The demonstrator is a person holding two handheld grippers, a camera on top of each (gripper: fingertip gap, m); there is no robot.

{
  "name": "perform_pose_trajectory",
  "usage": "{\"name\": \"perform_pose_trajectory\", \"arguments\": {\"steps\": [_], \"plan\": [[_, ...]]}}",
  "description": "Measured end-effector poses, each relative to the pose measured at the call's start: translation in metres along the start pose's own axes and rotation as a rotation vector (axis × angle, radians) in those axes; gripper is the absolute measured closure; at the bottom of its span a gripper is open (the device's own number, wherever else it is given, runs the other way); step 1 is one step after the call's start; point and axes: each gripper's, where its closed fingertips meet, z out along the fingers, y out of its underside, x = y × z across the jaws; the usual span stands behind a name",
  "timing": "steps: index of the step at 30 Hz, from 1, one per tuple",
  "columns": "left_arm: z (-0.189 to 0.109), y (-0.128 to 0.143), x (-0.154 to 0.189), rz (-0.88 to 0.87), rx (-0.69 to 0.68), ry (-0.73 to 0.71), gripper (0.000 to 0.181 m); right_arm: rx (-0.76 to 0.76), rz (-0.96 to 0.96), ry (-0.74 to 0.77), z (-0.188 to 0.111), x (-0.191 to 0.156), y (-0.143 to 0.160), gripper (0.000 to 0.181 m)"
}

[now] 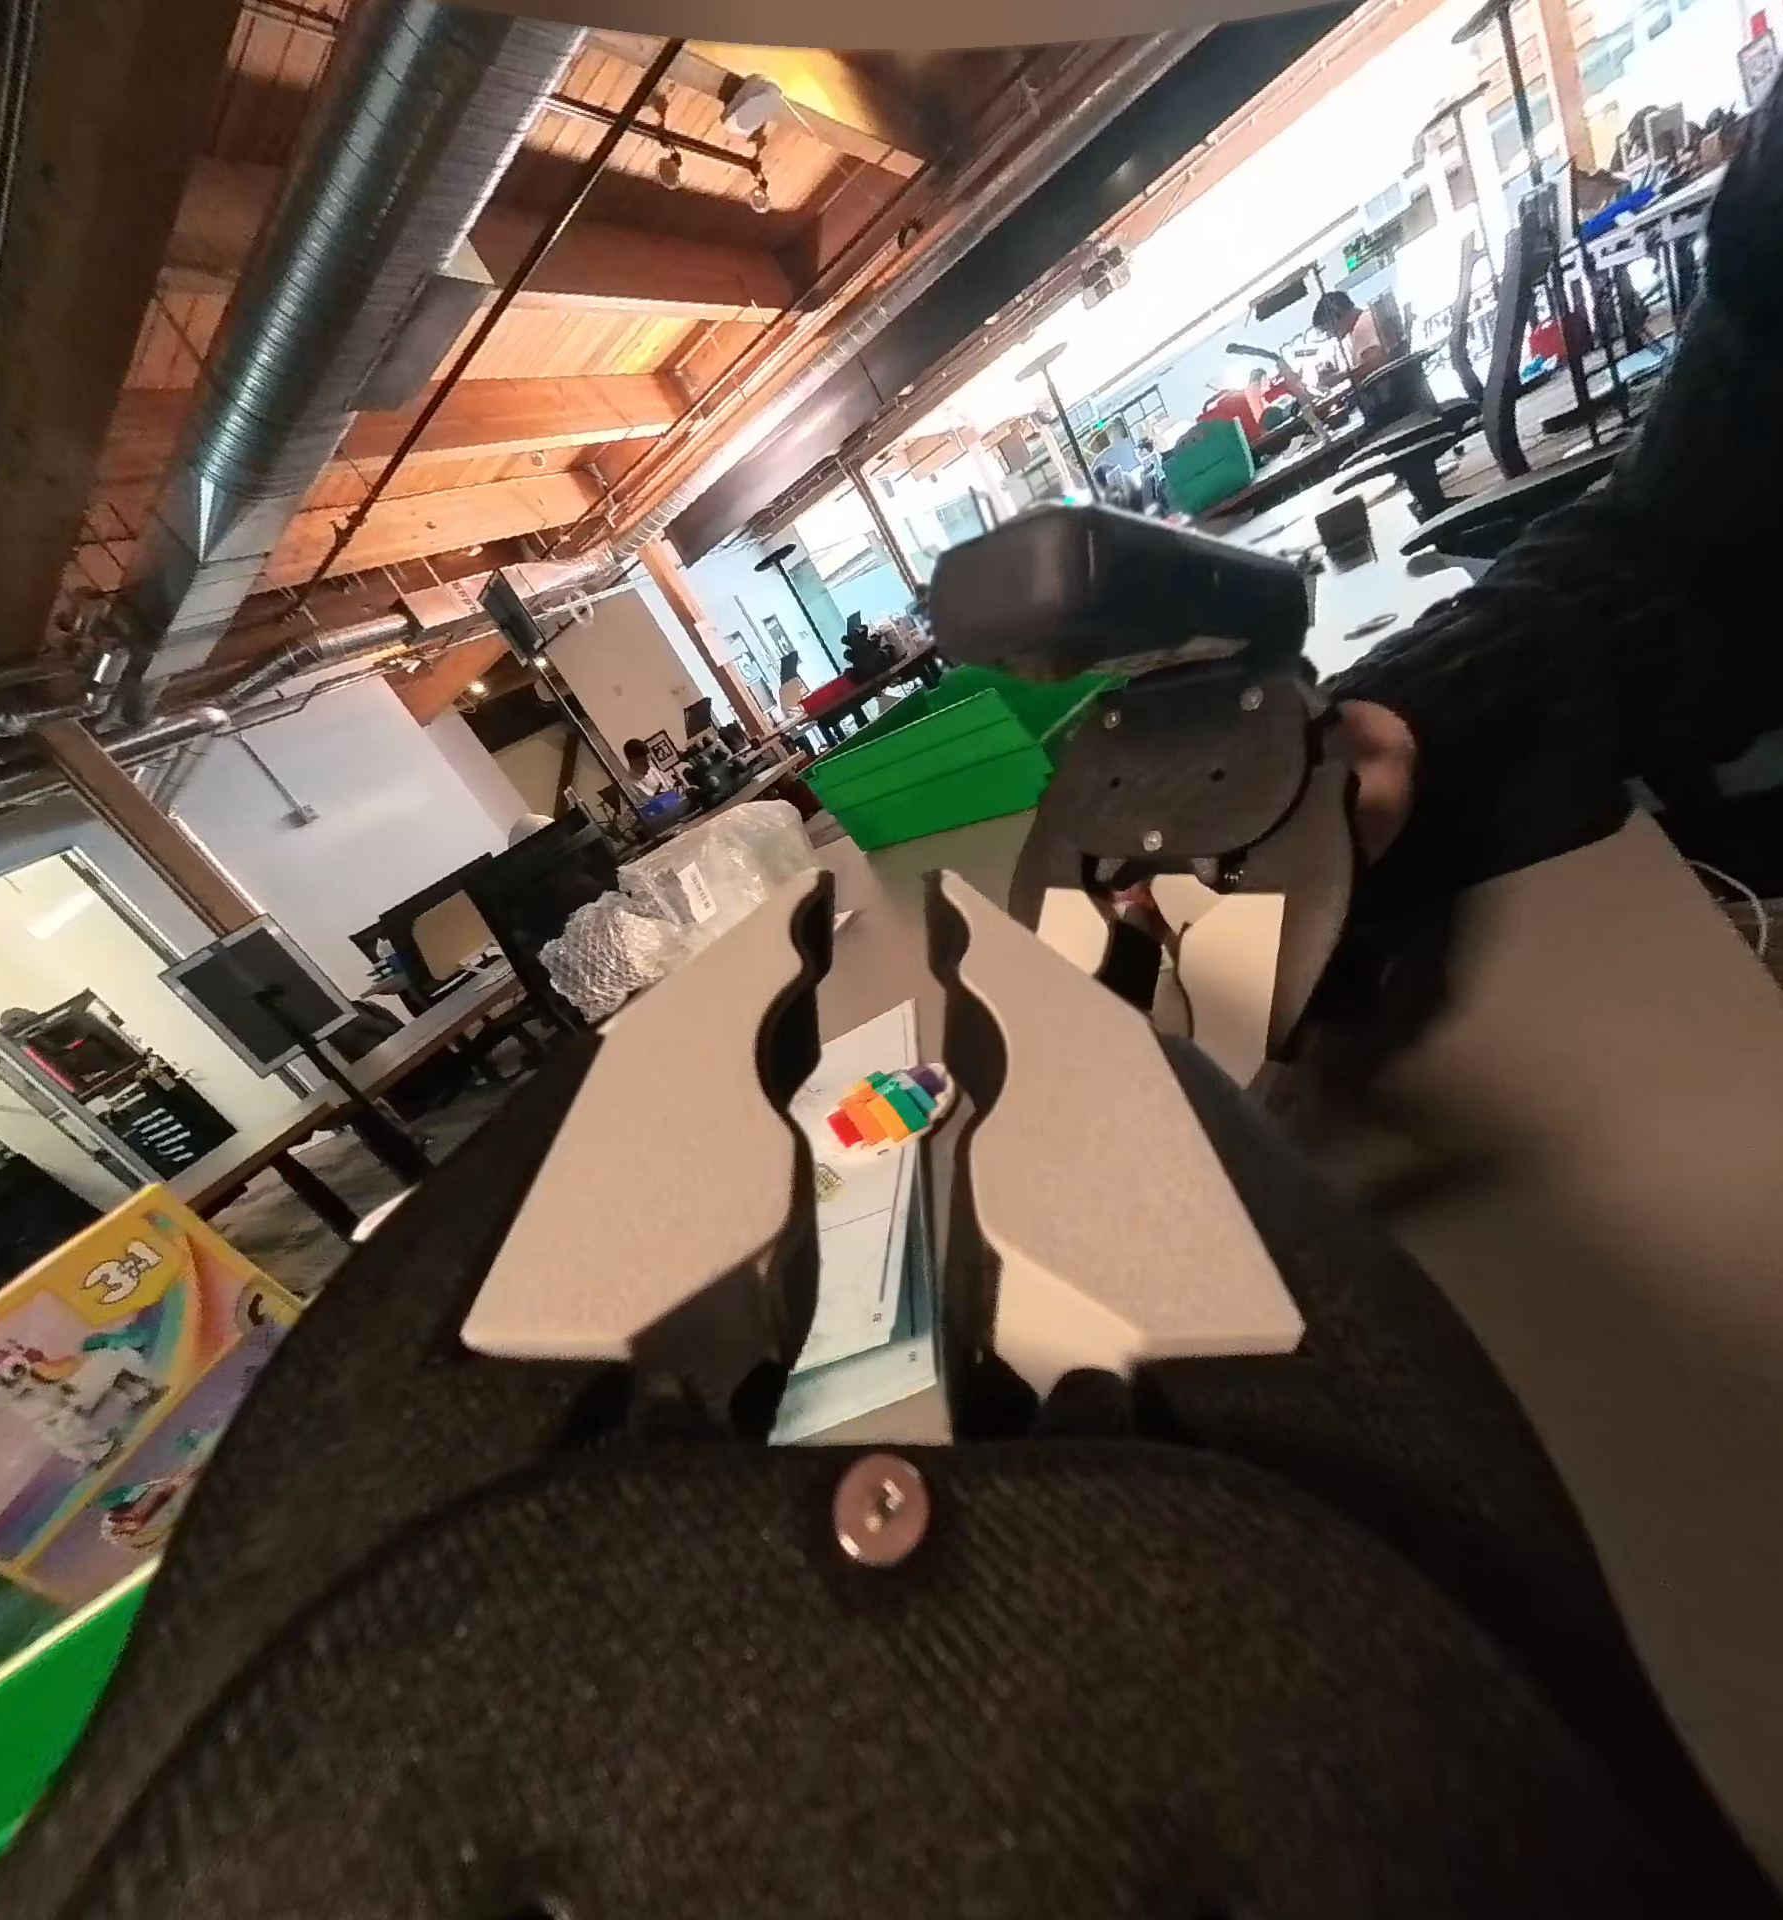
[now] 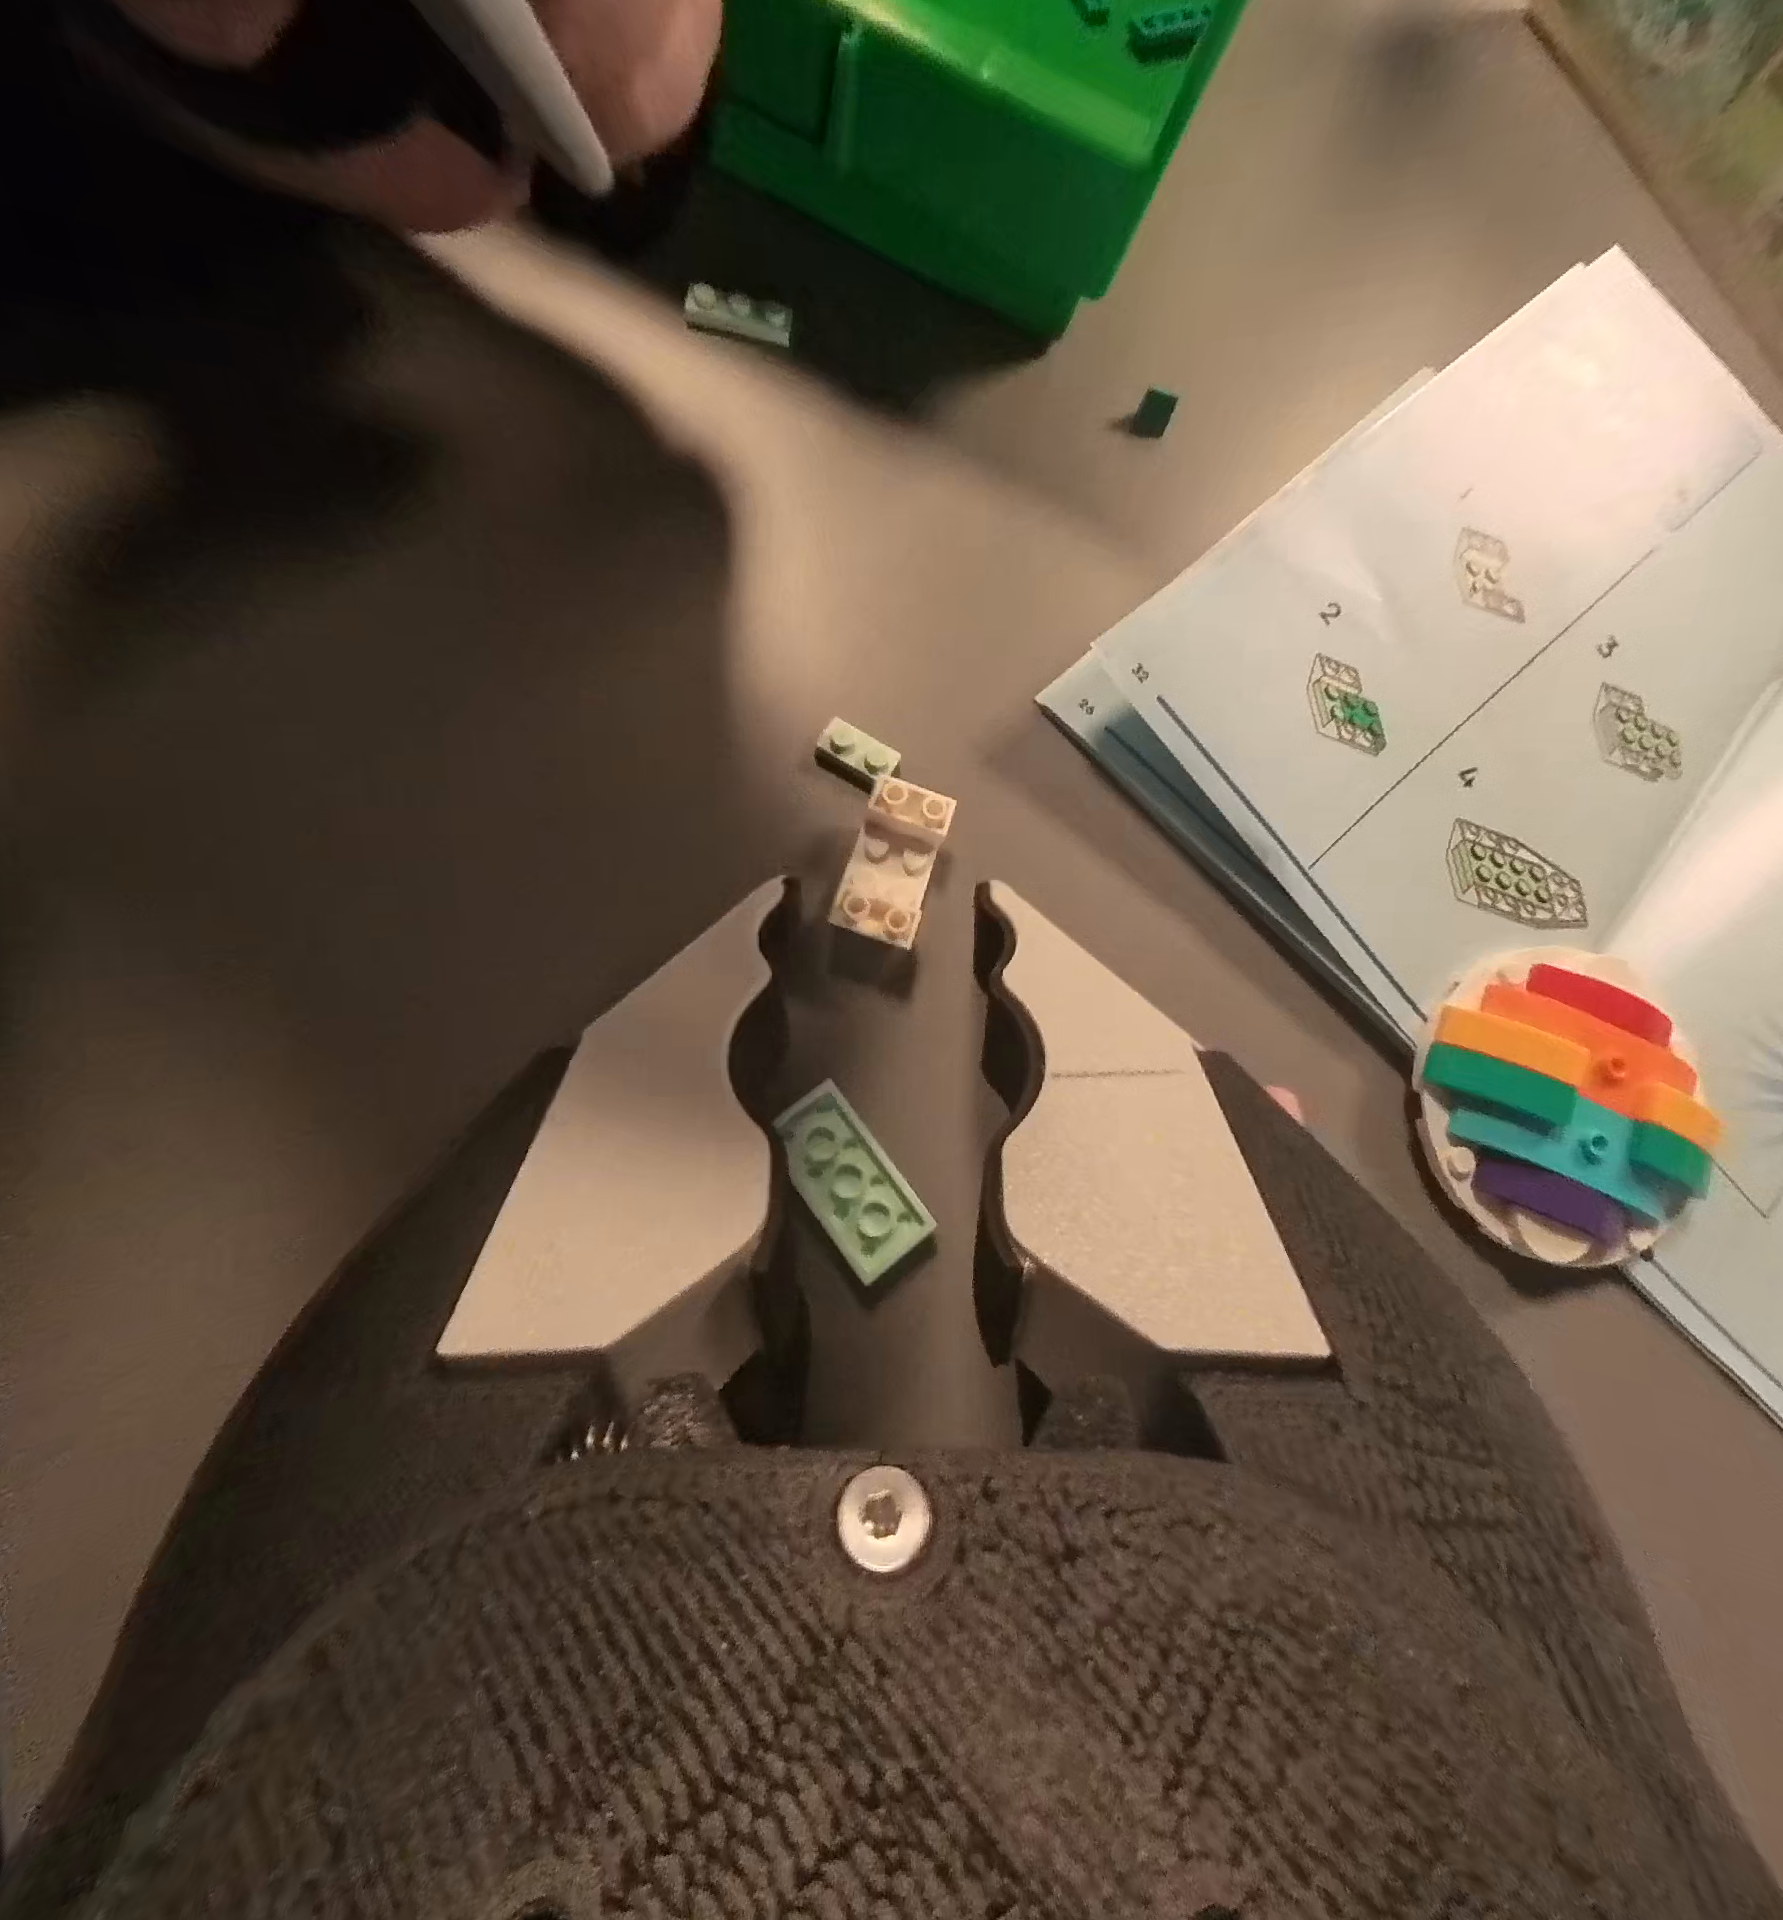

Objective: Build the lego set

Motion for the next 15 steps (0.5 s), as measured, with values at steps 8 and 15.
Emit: {"name": "perform_pose_trajectory", "arguments": {"steps": [8,15], "plan": [[0.001,0.004,0.0,-0.019,-0.019,0.013,0.163,0.003,0.023,-0.028,0.0,0.003,0.004,0.166],[0.0,0.025,-0.01,-0.05,-0.135,0.013,0.159,0.162,-0.02,0.059,-0.014,0.03,-0.009,0.167]]}}
